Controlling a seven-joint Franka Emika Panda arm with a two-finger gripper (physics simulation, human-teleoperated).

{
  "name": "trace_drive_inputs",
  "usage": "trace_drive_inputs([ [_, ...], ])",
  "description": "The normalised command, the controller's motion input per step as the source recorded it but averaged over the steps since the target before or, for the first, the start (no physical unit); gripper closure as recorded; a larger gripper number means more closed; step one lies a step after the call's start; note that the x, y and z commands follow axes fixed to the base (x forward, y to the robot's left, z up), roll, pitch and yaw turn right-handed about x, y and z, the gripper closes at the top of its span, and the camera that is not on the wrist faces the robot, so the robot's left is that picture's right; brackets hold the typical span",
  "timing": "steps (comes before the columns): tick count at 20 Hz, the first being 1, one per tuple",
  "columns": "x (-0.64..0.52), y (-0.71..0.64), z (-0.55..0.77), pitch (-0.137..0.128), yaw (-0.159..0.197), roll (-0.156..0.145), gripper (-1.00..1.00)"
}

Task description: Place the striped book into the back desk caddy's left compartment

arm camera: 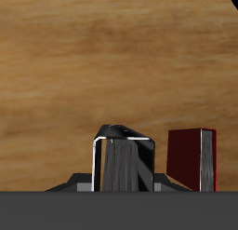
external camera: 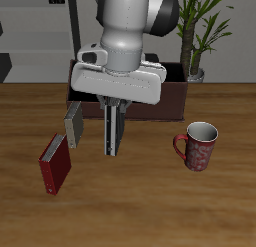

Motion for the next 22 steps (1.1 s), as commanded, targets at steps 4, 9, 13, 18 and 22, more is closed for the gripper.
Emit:
trace_drive_inputs([
  [4, -0.57, 0.01, 0.35, -0.011, 0.030, 0.001, 1.00],
  [9, -0.50, -0.03, 0.19, -0.005, 0.043, -0.039, 1.00],
  [13, -0.57, 0.00, 0.20, -0.024, 0.022, 0.009, 1.00],
  [18, -0.45, 0.07, 0.14, -0.031, 0.030, 0.050, 1.00],
  [22, -0.43, 0.06, 0.05, -0.004, 0.050, 0.010, 1.00],
])
